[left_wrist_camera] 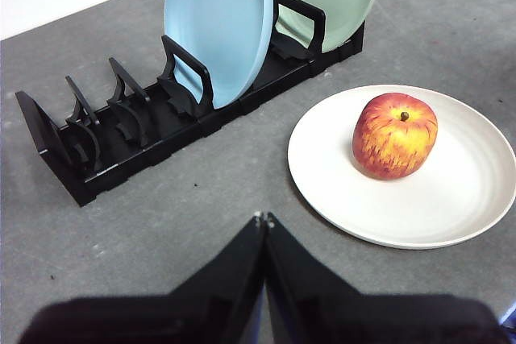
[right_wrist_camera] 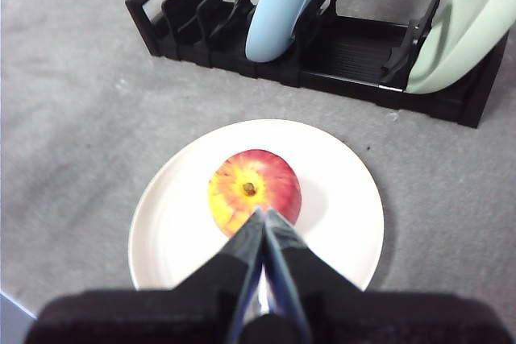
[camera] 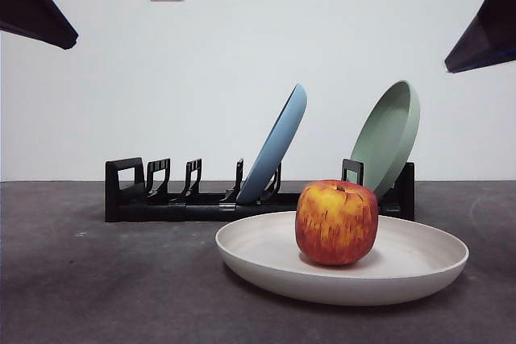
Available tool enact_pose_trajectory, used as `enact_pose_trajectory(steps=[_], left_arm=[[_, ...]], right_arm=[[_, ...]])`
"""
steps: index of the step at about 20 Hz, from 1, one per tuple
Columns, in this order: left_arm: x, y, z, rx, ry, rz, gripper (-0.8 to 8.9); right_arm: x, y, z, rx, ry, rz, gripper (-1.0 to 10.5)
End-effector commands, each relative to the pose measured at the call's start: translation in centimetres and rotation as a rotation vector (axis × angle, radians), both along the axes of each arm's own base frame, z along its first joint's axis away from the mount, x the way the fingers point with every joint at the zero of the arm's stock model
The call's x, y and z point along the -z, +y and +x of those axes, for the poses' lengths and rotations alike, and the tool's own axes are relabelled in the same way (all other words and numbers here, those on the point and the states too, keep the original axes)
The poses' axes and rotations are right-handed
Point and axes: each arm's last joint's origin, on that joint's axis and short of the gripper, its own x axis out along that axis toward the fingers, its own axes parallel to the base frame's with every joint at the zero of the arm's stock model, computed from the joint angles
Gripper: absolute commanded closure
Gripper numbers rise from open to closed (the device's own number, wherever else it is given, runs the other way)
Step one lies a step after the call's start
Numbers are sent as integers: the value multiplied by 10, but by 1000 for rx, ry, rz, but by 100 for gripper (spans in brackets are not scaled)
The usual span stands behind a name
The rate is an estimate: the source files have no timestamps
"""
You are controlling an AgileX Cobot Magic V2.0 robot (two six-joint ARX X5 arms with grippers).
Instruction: Take the yellow plate from the plate rack,put the plate on the table,take the apple from the table,put the apple in the plate
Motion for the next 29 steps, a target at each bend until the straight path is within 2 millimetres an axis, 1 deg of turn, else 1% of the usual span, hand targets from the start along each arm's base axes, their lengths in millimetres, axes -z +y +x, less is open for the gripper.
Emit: enact_pose_trajectory(steps=[1, 12, 14, 16, 18, 20, 22, 24, 27, 29], left_arm=[[2, 1, 0, -12, 10, -4, 816], [2, 2, -1, -11, 15, 2, 816], [-3, 13, -2, -37, -20, -9, 816], [-10, 29, 0, -79, -46, -86, 816], [-15, 49, 1, -165, -101, -166, 816], [-15, 67, 1, -260, -166, -227, 816], [-4, 82, 1, -356, -224, -254, 816], [12, 93, 2, -466, -265, -256, 816], [37, 104, 5, -595, -288, -242, 816], [51, 108, 7, -630, -267, -229, 816]], right_arm=[[1, 0, 0, 13, 11, 25, 946], [1, 0, 0, 14, 13, 22, 946], [1, 0, 0, 14, 13, 22, 946], [1, 0, 0, 14, 13, 22, 946], [1, 0, 0, 14, 13, 22, 946], [1, 0, 0, 14, 13, 22, 946], [1, 0, 0, 14, 13, 22, 946], [1, 0, 0, 14, 13, 22, 946], [1, 0, 0, 14, 13, 22, 946], [1, 0, 0, 14, 13, 22, 946]])
